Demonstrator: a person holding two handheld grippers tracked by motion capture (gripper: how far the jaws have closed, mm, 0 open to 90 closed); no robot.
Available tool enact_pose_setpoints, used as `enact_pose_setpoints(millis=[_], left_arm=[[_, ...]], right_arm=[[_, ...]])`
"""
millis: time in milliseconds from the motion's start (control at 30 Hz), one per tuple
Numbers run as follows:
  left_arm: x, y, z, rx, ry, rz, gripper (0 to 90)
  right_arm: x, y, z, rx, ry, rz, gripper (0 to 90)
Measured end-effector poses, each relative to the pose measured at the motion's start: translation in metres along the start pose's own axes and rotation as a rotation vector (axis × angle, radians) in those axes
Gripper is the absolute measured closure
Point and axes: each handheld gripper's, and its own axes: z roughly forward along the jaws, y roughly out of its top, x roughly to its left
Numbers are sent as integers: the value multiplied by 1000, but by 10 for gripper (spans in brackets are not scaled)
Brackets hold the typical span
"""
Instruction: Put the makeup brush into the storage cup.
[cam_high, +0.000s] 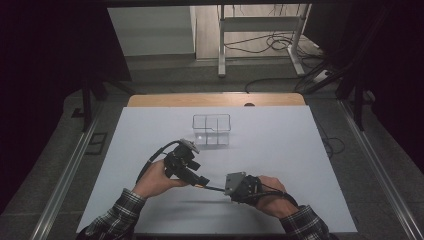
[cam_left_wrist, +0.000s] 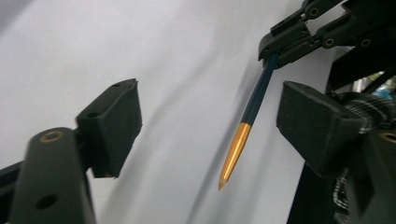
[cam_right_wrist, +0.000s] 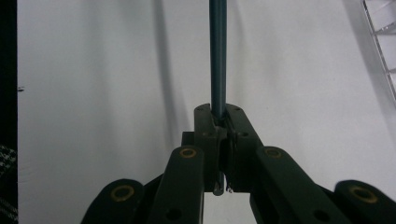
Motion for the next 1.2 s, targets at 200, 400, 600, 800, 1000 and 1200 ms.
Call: enact_pose_setpoints(millis=[200, 400, 600, 800, 1000, 1200], left_arm=[[-1, -2, -6, -26, 42, 19, 112], [-2, -8, -9, -67, 61, 2, 83], [-3, -13, -14, -109, 82, -20, 78], [-4, -18, -21, -144, 109, -29, 73], [-5, -23, -23, -166, 125, -57, 66], [-2, -30, -26, -209, 134, -87, 71]], right_arm=[[-1, -2, 0, 10, 2, 20, 851], [-1, -4, -1, 21, -11, 58, 851], [-4, -8, -2, 22, -33, 80, 851], [-7, -12, -5, 15, -50, 119, 850], [-10, -15, -6, 16, -57, 167, 851], [-13, -18, -8, 8, -61, 221, 850]])
